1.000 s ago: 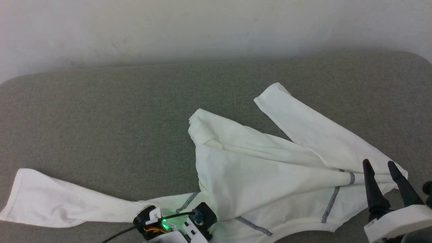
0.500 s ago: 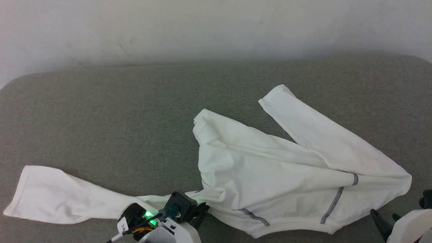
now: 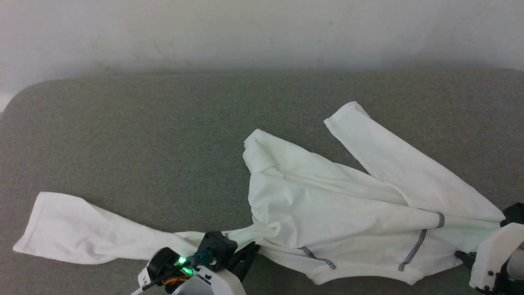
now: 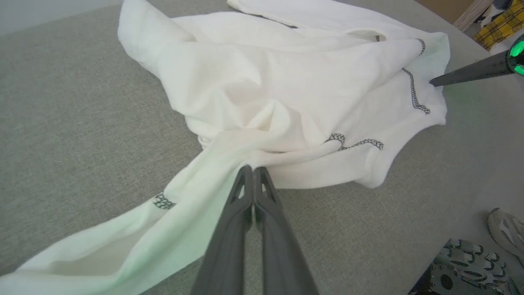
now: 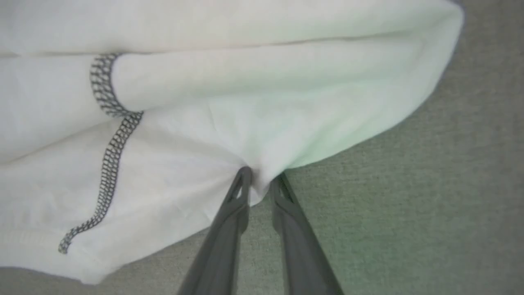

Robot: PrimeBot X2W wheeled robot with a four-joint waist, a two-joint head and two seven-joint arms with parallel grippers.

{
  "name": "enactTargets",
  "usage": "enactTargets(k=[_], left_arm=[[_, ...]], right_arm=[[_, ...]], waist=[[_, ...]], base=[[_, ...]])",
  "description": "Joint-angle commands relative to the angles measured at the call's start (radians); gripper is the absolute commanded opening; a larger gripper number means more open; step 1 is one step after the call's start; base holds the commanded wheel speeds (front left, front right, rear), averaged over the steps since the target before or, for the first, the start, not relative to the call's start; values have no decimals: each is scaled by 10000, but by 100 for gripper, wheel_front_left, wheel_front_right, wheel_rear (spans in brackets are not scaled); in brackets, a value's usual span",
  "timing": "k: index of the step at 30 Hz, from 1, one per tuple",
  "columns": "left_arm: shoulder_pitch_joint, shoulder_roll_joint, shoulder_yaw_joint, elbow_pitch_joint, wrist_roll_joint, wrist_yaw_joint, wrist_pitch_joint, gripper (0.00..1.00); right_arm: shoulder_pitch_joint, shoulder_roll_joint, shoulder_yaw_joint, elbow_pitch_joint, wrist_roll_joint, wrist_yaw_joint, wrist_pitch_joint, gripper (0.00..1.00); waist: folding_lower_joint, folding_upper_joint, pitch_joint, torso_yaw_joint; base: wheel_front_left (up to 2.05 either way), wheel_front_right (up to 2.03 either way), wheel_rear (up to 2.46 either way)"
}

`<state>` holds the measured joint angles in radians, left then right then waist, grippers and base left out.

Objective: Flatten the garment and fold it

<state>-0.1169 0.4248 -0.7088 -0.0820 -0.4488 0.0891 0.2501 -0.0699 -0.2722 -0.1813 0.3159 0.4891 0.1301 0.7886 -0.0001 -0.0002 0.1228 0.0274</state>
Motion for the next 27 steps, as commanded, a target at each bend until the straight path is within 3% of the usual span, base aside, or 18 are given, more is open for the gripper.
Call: enactTargets(k=[1,8,10,17,22,27], left_arm=[[189,-26,80,12,-51,38,-151,0],[332,161,815,-617,-122,487,-1031,0],[329,220,986,-798,-108,584,-1195,0],[-150,885,2494,-2328,236,1136,-2502,0],[-1282,1175,3599,-2961,168,1297,-2826,0],[-3406,1282,4470,-2752,-151,1065,-2843,0]], right_arm=[[297,361,366,316,132,6,-11,0],[558,-102,72,-2164,-89,6,-1718,0],[653,-117,54,-2716,-141,6,-1802,0],[722,-290,-86,-6524,-814,6,-1933,0],[-650,-368,-144,-8030,-984,6,-2250,0],[-2963,-666,-131,-8112,-933,6,-2439,0]], waist=[[1,2,-89,18],[1,2,-585,-91],[1,2,-684,-117],[1,2,-1087,-289],[1,2,-987,-312],[1,2,-514,-204]], base=[[0,0,0],[0,0,0],[0,0,0],[0,0,0],[0,0,0],[0,0,0]])
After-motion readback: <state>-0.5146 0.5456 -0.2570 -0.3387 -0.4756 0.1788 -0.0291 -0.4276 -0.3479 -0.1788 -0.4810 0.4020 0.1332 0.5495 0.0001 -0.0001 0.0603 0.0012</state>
